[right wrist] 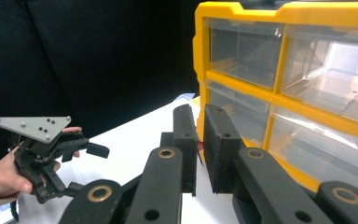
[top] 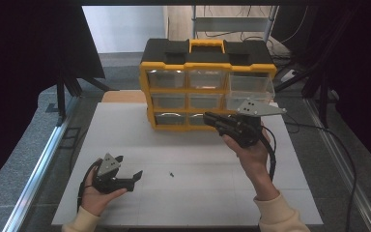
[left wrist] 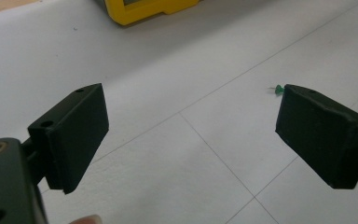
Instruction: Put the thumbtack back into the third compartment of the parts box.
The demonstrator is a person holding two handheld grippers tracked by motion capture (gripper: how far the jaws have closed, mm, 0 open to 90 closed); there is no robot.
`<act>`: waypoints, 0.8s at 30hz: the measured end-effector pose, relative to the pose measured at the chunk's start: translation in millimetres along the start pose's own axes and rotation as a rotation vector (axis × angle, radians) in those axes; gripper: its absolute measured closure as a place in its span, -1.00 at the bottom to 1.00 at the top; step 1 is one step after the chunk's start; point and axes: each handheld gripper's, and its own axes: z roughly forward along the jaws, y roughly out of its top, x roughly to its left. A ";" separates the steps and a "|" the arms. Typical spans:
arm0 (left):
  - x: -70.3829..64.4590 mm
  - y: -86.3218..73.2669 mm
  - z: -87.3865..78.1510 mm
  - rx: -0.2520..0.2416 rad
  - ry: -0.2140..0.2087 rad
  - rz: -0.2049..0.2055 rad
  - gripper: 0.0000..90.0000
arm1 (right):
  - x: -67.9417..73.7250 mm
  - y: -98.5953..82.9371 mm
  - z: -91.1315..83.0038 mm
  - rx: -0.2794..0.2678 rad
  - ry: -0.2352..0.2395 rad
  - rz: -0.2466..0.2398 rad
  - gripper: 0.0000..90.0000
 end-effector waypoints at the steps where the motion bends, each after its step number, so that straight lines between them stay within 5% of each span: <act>1: 0.1 0.0 0.0 0.000 -0.001 -0.001 -0.79 | -1.1 1.2 -1.0 0.006 -0.005 0.003 0.85; 24: 0.4 -0.6 0.7 0.004 0.001 0.006 -0.79 | -31.8 26.3 -14.7 -0.042 -0.094 0.018 0.85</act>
